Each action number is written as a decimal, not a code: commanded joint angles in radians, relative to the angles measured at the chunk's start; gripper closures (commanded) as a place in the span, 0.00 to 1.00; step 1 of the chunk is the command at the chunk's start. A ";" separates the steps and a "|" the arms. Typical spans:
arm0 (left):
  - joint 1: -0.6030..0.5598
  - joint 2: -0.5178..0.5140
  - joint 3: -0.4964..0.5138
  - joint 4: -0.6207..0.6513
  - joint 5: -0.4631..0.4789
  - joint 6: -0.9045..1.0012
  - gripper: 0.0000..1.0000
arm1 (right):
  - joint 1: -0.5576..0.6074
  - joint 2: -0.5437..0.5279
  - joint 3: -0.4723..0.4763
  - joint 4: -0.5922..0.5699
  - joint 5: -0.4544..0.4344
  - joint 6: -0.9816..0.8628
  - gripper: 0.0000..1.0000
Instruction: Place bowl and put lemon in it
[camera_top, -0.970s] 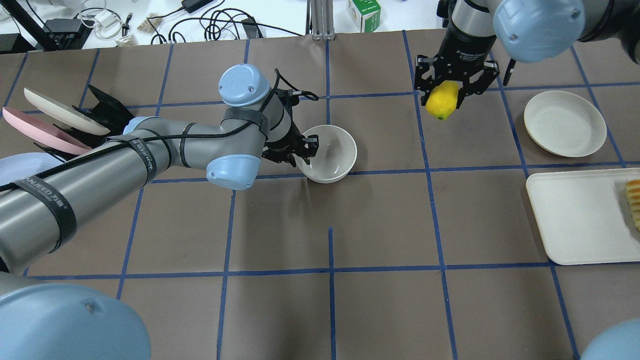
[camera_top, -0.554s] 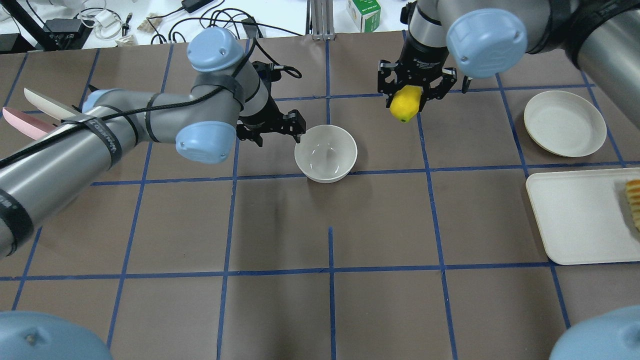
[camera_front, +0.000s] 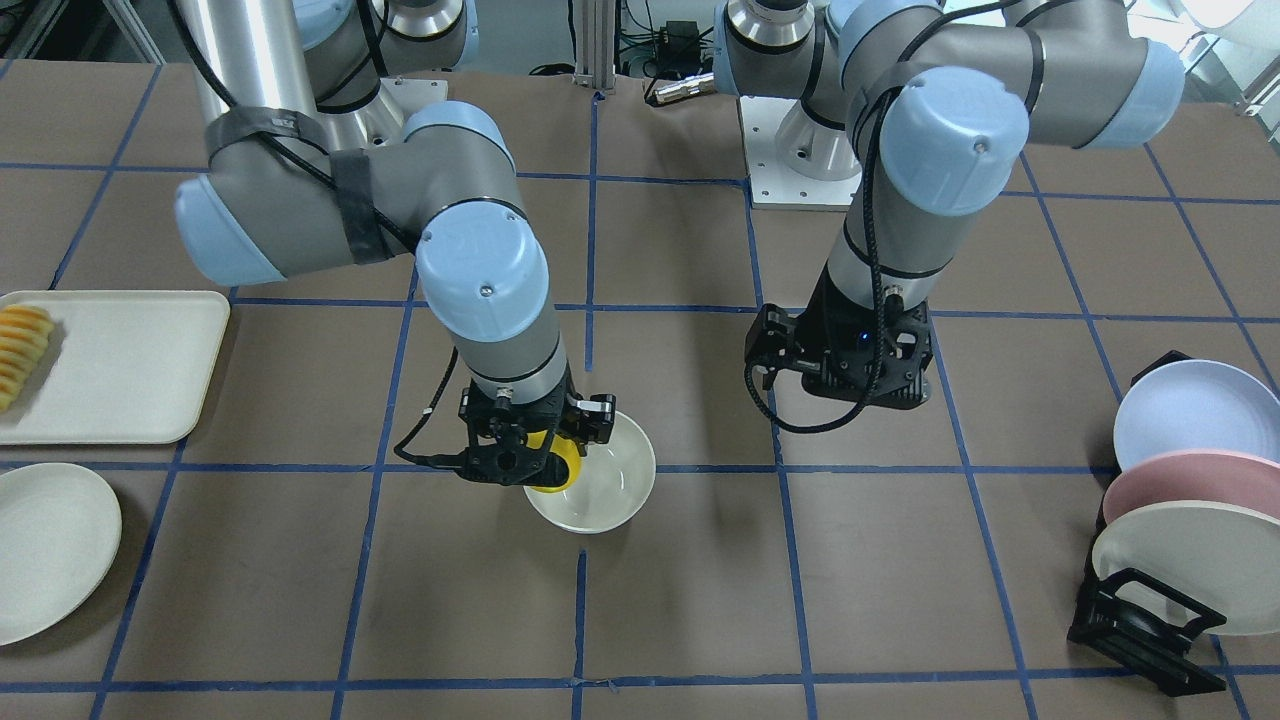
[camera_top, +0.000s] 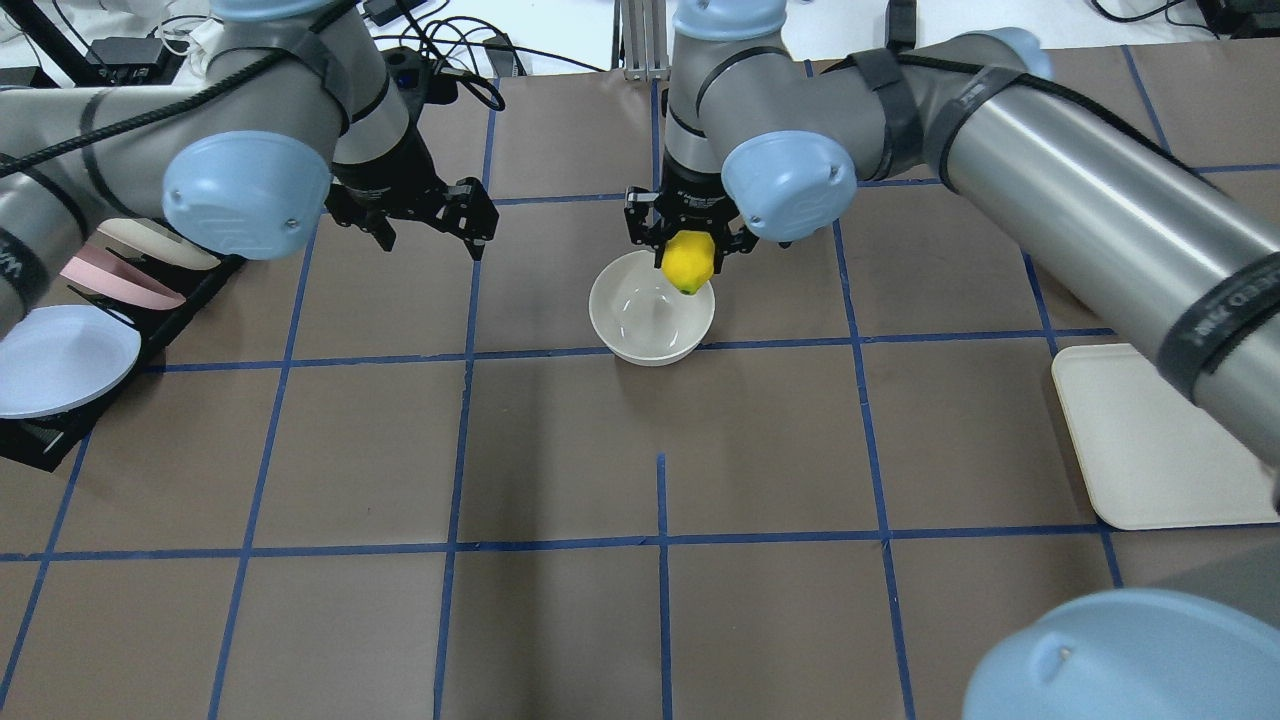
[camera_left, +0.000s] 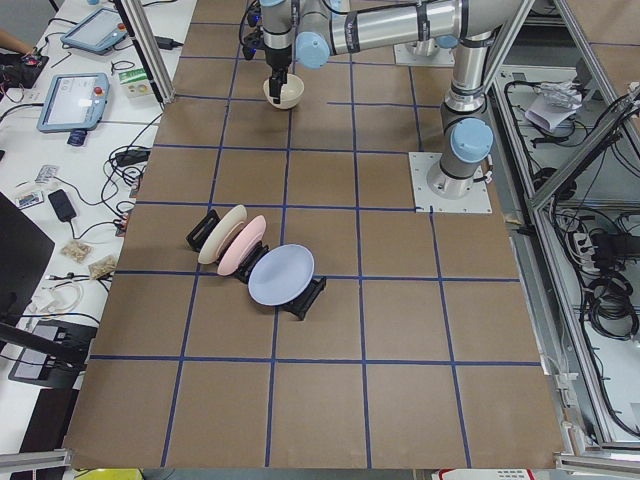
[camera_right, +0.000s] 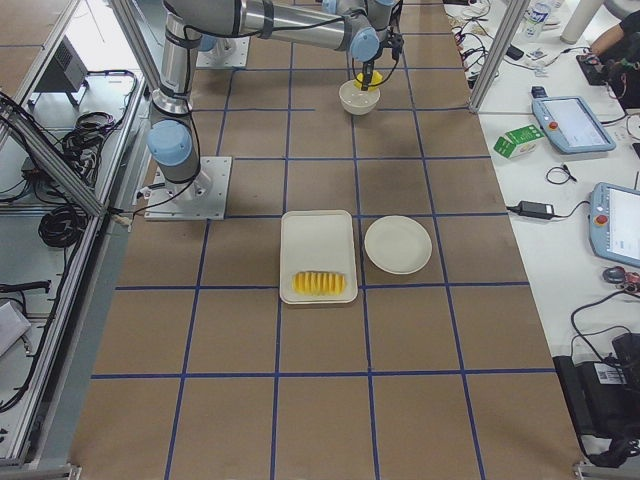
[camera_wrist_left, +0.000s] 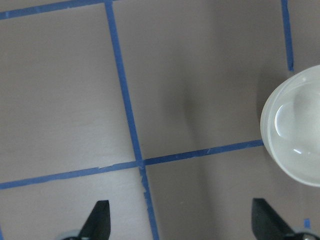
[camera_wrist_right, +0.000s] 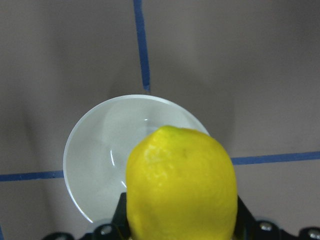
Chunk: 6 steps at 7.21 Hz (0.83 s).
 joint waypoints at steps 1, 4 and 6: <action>0.021 0.057 -0.002 -0.034 0.008 0.015 0.00 | 0.043 0.062 0.005 -0.050 0.000 0.008 1.00; 0.018 0.071 -0.004 -0.034 0.001 0.012 0.00 | 0.057 0.081 0.003 -0.053 0.001 0.047 0.55; 0.018 0.085 -0.005 -0.034 0.000 0.012 0.00 | 0.055 0.071 0.002 -0.052 0.001 0.045 0.51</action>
